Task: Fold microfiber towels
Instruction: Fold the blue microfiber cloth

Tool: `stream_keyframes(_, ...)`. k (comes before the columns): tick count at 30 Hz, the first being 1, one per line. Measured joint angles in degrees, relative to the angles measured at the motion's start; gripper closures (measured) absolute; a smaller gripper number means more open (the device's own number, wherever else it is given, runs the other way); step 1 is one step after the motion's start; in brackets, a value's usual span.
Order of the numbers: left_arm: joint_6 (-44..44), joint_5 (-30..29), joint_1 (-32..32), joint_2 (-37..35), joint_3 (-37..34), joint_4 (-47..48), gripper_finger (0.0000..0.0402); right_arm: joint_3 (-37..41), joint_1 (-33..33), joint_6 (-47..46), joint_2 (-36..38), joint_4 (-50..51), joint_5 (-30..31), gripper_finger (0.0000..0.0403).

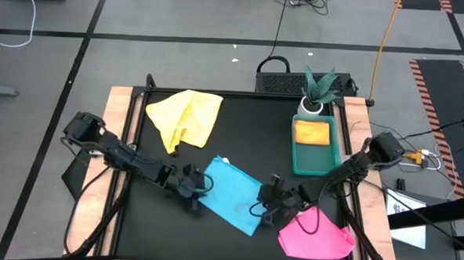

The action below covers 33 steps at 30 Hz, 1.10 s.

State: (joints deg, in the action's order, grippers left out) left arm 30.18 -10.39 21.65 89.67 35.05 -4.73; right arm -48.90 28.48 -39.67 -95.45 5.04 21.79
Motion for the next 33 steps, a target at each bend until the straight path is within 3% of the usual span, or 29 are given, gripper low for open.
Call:
stream_keyframes(6, 0.63, -0.97, 0.87, 5.16, 0.34, -0.37, 0.0275, 0.02, -1.01, -5.56, -1.65, 10.57, 0.51, 0.0403)
stream_keyframes(9, -3.85, -2.27, 0.17, 5.28, 0.35, 0.06, 0.0275, -0.11, -0.01, -10.22, -1.54, 13.40, 0.05, 0.0403)
stream_keyframes(16, -16.06, -3.49, -4.82, -1.35, -0.07, 6.73, 0.0275, 0.01, 5.90, -15.23, -1.68, 4.33, -6.68, 0.0403)
stream_keyframes(21, -17.69, -4.04, -8.98, -6.93, -0.09, 9.89, 0.0275, 0.07, 9.79, -8.38, -1.72, -8.29, -6.95, 0.0403)
stream_keyframes(25, -16.93, 2.75, -9.30, -7.45, -0.04, 3.90, 0.0275, 0.04, 9.71, -1.43, -1.71, -15.68, -0.54, 0.0403)
stream_keyframes(29, -15.05, 6.76, -7.46, -4.35, 0.00, -1.40, 0.0275, 0.04, 4.63, 1.94, -1.68, -15.73, 3.75, 0.0403)
stream_keyframes(33, -11.53, 4.25, -5.77, 0.19, 0.02, -4.08, 0.0275, 0.04, -2.84, 7.03, -3.19, -15.74, 3.20, 0.0403)
